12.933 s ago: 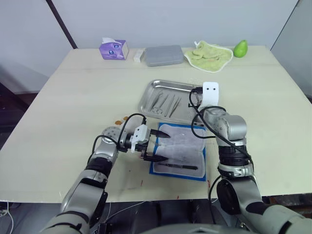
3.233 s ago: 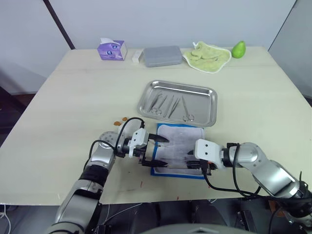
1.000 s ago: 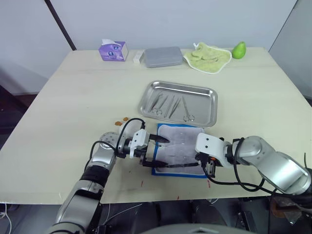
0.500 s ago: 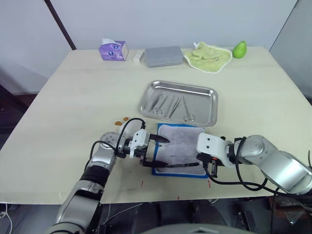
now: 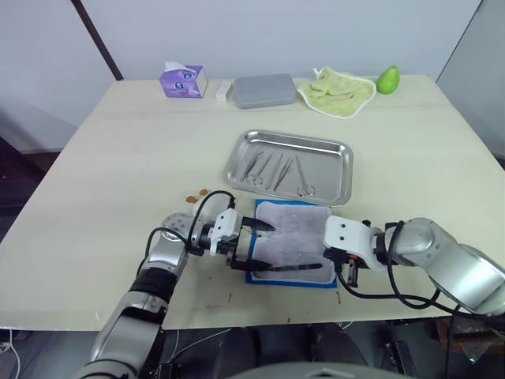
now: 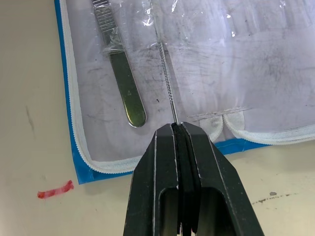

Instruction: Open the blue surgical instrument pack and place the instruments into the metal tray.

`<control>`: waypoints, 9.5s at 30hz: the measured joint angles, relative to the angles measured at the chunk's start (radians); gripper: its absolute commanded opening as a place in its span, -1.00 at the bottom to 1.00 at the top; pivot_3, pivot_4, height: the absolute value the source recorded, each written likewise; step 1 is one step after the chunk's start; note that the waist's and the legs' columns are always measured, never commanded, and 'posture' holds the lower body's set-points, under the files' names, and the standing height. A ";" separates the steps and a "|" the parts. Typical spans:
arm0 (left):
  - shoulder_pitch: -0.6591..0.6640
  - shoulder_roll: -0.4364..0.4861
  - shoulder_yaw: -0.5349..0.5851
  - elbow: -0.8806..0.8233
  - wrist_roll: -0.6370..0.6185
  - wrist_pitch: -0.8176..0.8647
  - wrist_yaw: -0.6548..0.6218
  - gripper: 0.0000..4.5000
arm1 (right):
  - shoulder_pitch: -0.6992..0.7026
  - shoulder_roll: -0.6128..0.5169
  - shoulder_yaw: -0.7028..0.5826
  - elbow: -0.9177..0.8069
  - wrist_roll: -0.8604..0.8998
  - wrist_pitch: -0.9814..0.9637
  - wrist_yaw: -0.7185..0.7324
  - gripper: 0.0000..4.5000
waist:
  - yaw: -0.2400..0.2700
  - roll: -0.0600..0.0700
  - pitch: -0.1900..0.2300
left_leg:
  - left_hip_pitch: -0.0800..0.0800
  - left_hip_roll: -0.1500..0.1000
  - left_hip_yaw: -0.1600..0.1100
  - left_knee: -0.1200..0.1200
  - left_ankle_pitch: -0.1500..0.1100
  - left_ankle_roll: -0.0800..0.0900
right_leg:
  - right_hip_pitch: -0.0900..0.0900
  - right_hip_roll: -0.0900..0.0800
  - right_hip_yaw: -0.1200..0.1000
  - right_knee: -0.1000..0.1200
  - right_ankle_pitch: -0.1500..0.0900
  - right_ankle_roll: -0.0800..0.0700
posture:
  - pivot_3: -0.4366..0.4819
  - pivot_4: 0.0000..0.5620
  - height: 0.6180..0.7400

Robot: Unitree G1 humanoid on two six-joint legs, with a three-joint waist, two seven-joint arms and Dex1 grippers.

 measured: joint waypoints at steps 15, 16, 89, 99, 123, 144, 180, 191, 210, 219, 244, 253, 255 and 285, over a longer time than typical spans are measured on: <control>0.001 0.001 0.000 -0.009 0.000 0.013 0.002 1.00 | 0.050 -0.083 -0.049 0.000 0.012 -0.054 0.025 -0.97 | 0.000 0.000 0.001 | 0.000 0.000 0.000 0.000 0.000 0.000 | 0.000 0.000 0.000 0.000 0.000 0.000 | -0.05 -0.47 1.00; 0.001 0.001 0.000 -0.010 0.000 0.013 0.002 1.00 | 0.053 -0.086 -0.053 0.000 0.013 -0.055 0.027 -0.97 | 0.000 0.000 0.002 | 0.000 0.000 0.000 0.000 0.000 0.000 | 0.000 0.000 0.000 0.000 0.000 0.000 | -0.05 -0.47 1.00; 0.008 -0.007 0.012 0.006 0.004 -0.027 0.012 1.00 | -0.339 0.877 -0.684 0.787 0.050 0.124 -0.828 -0.97 | -0.004 0.007 0.000 | 0.000 -0.001 0.006 -0.001 0.000 0.000 | 0.000 -0.001 0.002 0.002 0.000 0.002 | -0.05 -0.47 1.00; 0.002 -0.012 0.012 0.028 0.004 -0.044 0.010 1.00 | -0.332 0.893 -0.699 0.820 0.023 0.123 -0.856 -0.97 | -0.004 0.010 -0.002 | 0.000 -0.001 0.006 -0.001 0.000 0.000 | 0.000 -0.001 0.002 0.002 0.000 0.002 | -0.05 -0.47 1.00; 0.030 0.000 0.012 -0.050 0.005 0.029 0.026 1.00 | -0.330 0.878 -0.661 0.895 -0.002 0.056 -0.808 0.33 | -0.005 0.010 -0.001 | -0.002 -0.001 0.003 -0.002 0.000 0.000 | -0.002 -0.001 0.004 0.000 -0.001 0.002 | -0.05 -0.47 1.00; 0.028 -0.004 0.024 -0.045 -0.019 0.032 0.007 1.00 | 0.210 0.304 -0.566 0.294 0.301 -0.422 0.080 0.97 | -0.003 0.003 0.005 | -0.003 -0.003 -0.001 -0.002 0.000 0.000 | 0.000 0.000 0.005 -0.004 -0.002 0.004 | -0.05 -0.47 1.00; 0.009 0.011 0.017 -0.004 -0.023 -0.004 -0.004 1.00 | 0.336 0.164 -0.296 0.337 0.063 -0.763 0.273 0.71 | -0.005 -0.004 0.012 | 0.003 -0.002 -0.006 0.000 0.000 0.000 | 0.004 0.004 0.005 0.001 -0.002 0.003 | -0.05 -0.47 1.00; 0.012 0.011 0.018 -0.004 -0.023 -0.009 -0.002 1.00 | 0.303 0.214 -0.195 0.424 -0.050 -0.820 0.245 0.22 | -0.005 -0.003 0.012 | 0.003 -0.002 -0.006 0.000 0.000 0.000 | 0.004 0.004 0.005 0.001 -0.002 0.003 | -0.05 -0.47 1.00; 0.012 0.012 0.021 0.033 -0.023 -0.030 -0.001 1.00 | 0.298 0.240 -0.163 0.456 -0.115 -0.872 0.230 0.22 | -0.009 -0.002 0.009 | 0.017 -0.002 -0.006 -0.002 0.000 0.000 | 0.015 0.007 0.007 0.001 -0.004 0.000 | -0.05 -0.47 1.00; 0.014 0.014 0.023 0.034 -0.023 -0.030 -0.001 1.00 | 0.293 0.262 -0.138 0.459 -0.134 -0.885 0.226 -0.47 | -0.009 -0.002 0.008 | 0.018 -0.001 -0.006 -0.003 0.000 0.000 | 0.015 0.008 0.007 0.002 -0.004 0.000 | -0.05 -0.47 1.00; 0.014 0.011 0.018 0.026 -0.023 -0.029 0.003 1.00 | 0.274 0.213 -0.123 0.292 -0.146 -0.665 0.194 -0.98 | -0.006 -0.003 0.009 | 0.017 -0.001 -0.006 -0.003 0.000 0.000 | 0.014 0.007 0.008 0.001 -0.004 0.000 | -0.05 -0.47 1.00; 0.014 0.010 0.018 0.032 -0.023 -0.050 0.002 1.00 | 0.219 0.150 -0.122 0.177 -0.132 -0.509 0.197 -0.98 | -0.006 -0.001 0.009 | 0.017 -0.001 -0.007 -0.003 0.000 0.000 | 0.014 0.007 0.008 0.001 -0.004 0.000 | -0.05 -0.47 1.00; 0.014 0.010 0.018 0.032 -0.023 -0.051 0.002 1.00 | 0.209 0.148 -0.121 0.163 -0.127 -0.475 0.196 -0.98 | -0.006 -0.001 0.009 | 0.017 -0.001 -0.007 -0.003 0.000 0.000 | 0.014 0.007 0.008 0.001 -0.004 0.000 | -0.05 -0.47 1.00; 0.015 0.011 0.009 0.007 -0.017 -0.027 0.010 1.00 | 0.119 0.062 -0.071 0.099 -0.149 -0.413 0.195 -0.98 | -0.005 -0.001 0.012 | 0.015 -0.002 -0.007 -0.003 0.000 0.000 | 0.013 0.005 0.008 0.000 -0.005 0.000 | -0.05 -0.47 1.00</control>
